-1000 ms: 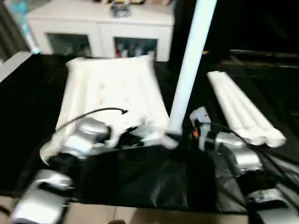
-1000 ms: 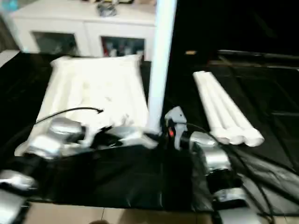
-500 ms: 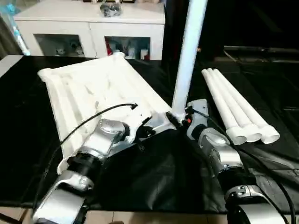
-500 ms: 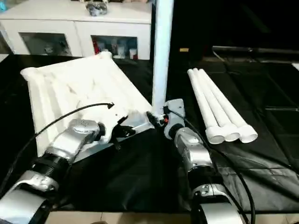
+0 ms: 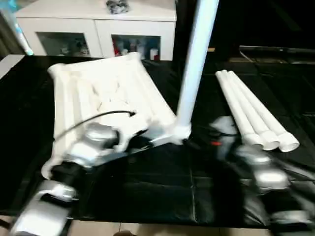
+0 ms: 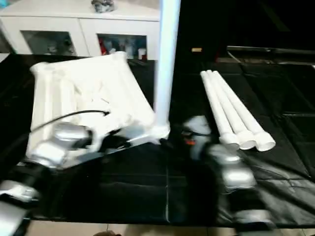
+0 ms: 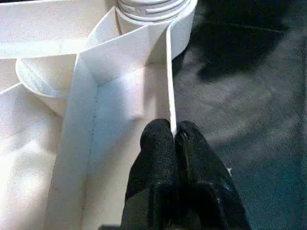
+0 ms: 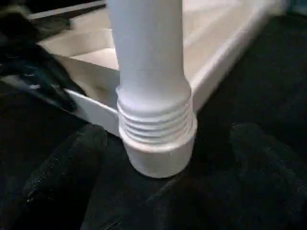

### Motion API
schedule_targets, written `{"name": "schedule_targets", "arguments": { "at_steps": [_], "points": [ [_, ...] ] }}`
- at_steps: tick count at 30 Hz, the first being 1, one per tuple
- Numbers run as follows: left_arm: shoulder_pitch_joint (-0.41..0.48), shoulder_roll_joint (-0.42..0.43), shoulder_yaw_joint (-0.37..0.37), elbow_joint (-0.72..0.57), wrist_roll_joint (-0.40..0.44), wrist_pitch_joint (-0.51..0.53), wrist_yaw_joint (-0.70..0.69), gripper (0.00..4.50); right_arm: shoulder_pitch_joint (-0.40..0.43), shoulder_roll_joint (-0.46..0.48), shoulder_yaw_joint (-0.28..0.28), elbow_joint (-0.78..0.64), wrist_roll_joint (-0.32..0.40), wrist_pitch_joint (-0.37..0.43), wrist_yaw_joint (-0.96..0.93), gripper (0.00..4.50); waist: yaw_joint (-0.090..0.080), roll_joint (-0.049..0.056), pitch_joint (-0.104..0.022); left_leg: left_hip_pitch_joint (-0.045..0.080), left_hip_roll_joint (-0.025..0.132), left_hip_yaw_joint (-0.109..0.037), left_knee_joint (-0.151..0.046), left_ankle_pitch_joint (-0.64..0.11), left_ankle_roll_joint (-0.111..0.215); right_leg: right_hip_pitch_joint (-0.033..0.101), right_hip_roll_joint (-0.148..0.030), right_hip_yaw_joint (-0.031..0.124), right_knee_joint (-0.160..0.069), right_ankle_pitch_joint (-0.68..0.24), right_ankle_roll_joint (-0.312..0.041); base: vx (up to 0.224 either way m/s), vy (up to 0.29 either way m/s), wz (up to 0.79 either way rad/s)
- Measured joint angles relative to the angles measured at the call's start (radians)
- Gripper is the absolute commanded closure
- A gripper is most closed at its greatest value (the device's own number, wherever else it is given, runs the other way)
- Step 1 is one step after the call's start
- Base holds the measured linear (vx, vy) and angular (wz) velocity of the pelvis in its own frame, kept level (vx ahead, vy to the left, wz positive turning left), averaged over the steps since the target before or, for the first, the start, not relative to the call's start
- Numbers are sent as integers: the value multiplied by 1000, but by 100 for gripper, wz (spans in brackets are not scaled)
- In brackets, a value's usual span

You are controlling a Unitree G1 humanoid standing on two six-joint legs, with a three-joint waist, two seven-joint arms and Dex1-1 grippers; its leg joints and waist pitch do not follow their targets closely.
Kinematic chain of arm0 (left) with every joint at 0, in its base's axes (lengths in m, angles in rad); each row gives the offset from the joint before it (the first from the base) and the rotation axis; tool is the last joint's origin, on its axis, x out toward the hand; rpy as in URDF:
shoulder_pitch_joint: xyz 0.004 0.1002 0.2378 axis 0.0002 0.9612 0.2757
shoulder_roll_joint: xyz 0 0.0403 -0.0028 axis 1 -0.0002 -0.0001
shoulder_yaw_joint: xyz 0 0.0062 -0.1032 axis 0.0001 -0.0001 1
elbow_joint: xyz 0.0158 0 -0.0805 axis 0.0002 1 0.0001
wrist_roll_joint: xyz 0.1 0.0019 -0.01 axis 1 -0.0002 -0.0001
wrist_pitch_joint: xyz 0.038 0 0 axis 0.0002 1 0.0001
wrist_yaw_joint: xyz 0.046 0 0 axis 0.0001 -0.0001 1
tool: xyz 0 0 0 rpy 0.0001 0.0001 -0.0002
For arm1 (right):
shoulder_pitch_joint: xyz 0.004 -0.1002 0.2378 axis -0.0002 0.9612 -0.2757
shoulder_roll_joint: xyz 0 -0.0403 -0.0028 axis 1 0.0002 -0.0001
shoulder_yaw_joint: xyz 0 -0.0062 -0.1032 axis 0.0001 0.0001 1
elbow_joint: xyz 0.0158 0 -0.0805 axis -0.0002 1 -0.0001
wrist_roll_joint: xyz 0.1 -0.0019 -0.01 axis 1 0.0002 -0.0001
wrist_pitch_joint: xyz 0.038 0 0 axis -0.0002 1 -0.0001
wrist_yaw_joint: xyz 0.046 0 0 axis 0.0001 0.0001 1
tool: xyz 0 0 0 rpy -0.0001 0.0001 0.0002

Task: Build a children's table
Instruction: Rotate leg to tighten

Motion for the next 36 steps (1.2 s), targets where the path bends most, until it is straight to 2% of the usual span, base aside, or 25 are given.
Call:
{"name": "schedule_targets", "arguments": {
  "at_steps": [2,6,11,17,20,23,25,27,29,31,36],
  "points": [
    [0,6,-3,1,-4,-12,-31,450,-7,-22,16,-10,0,11,56,5,9,0,0,0,0,0,1,0,0,0,0,0,0,0,0,0,0,0],
    [0,41,-26,0,-27,-31,-141,450,-53,-49,96,15,-21,10,173,5,17,0,0,0,0,0,1,0,0,0,0,0,1,0,0,0,0,0],
    [1,55,-55,-16,-34,-47,-216,450,-106,-37,131,57,-51,-18,215,5,36,-5,1,0,0,0,2,0,0,0,-1,0,1,0,0,0,0,0],
    [1,64,-69,-27,-34,-66,-245,450,-124,-2,157,95,-55,-15,254,72,39,-10,3,0,0,0,3,-1,0,0,-1,0,2,0,0,0,0,0],
    [1,68,-73,-27,-33,-77,-246,450,-137,-1,167,115,-54,-16,282,76,38,-11,3,0,0,0,3,-1,0,0,-1,0,2,0,0,0,0,0],
    [1,71,-74,-27,-33,-80,-253,450,-150,1,181,131,-56,-16,297,115,39,-12,3,0,0,0,3,-1,0,0,-1,0,2,0,0,0,0,0],
    [1,72,-74,-27,-33,-82,-255,450,-154,8,186,137,-56,-17,309,119,39,-12,3,0,0,0,3,-1,0,0,-1,0,3,0,0,0,0,0],
    [1,73,-74,-27,-33,-82,-255,450,-159,12,186,150,-56,-17,315,146,39,-12,3,0,0,0,4,-1,0,0,-1,0,3,0,0,0,0,0],
    [1,73,-74,-27,-33,-82,-255,450,-160,12,186,151,-56,-17,317,146,39,-12,3,0,0,0,4,-1,0,0,-1,0,3,0,0,0,0,0],
    [1,73,-75,-27,-33,-82,-255,450,-160,12,186,154,-55,-17,320,169,39,-12,3,0,0,0,4,-1,0,0,-1,0,3,0,0,0,0,0],
    [1,72,-73,-26,-36,-72,-256,450,-160,14,185,155,-52,-12,323,176,39,-12,3,0,0,0,4,-1,0,0,-1,0,3,0,0,0,0,0]
  ]
}}
